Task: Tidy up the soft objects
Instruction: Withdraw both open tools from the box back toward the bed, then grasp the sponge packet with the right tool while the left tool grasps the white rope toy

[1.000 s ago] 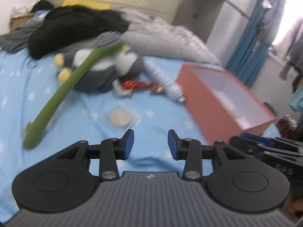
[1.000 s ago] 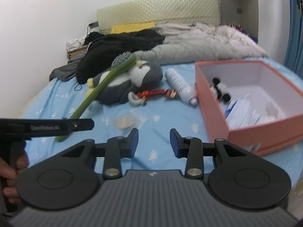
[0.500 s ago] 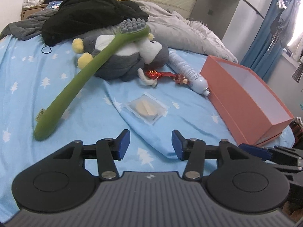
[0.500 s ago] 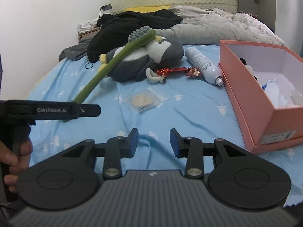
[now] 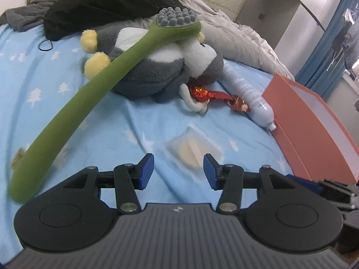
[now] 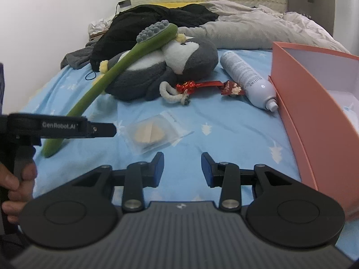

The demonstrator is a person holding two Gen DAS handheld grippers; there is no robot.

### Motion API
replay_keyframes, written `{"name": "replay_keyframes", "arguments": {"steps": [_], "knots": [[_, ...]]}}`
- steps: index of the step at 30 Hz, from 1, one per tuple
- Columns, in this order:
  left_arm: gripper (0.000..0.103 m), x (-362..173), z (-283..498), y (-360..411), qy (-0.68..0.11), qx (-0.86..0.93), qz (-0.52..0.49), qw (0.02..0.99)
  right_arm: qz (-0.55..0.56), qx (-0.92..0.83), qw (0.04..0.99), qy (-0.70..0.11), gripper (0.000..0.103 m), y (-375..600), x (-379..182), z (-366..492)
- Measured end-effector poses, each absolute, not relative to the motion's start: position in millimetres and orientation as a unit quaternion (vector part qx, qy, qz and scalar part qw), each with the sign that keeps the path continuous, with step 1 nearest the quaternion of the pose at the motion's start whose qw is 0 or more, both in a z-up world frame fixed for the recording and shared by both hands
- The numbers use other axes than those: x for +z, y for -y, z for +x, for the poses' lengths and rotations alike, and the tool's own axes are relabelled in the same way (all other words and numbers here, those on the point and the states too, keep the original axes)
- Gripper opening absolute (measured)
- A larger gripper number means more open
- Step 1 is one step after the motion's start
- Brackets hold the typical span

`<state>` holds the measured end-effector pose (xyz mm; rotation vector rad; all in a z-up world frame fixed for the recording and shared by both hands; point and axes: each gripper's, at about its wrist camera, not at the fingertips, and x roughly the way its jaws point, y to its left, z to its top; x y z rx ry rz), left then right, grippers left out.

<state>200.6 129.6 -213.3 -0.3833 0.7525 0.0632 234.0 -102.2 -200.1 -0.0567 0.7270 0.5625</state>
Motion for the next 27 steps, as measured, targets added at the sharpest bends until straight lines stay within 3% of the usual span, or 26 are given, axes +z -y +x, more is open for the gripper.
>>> {"name": "replay_keyframes", "arguments": {"steps": [5,9,23,25,27], "knots": [[0.055,-221.5,235.6,-139.8,-0.36,0.024,-0.195,0.912,-0.032,0.288,0.888,-0.358,0.04,86.2,-214.8,256.6],[0.055,-227.2,263.5,-149.9,-0.36,0.02,-0.211,0.909,-0.026,0.308,0.878,-0.366,0.058,72.1,-226.5,271.2],[0.052,-247.0,331.4,-172.3,-0.363,-0.022,-0.247,0.898,-0.059,0.376,0.856,-0.35,0.059,34.5,-248.9,308.0],[0.049,-249.9,338.0,-171.9,-0.363,-0.024,-0.249,0.897,-0.059,0.382,0.855,-0.346,0.064,30.8,-250.1,309.8],[0.048,-252.1,343.0,-173.2,-0.359,-0.033,-0.262,0.895,-0.061,0.39,0.854,-0.339,0.077,28.5,-251.4,309.7]]}}
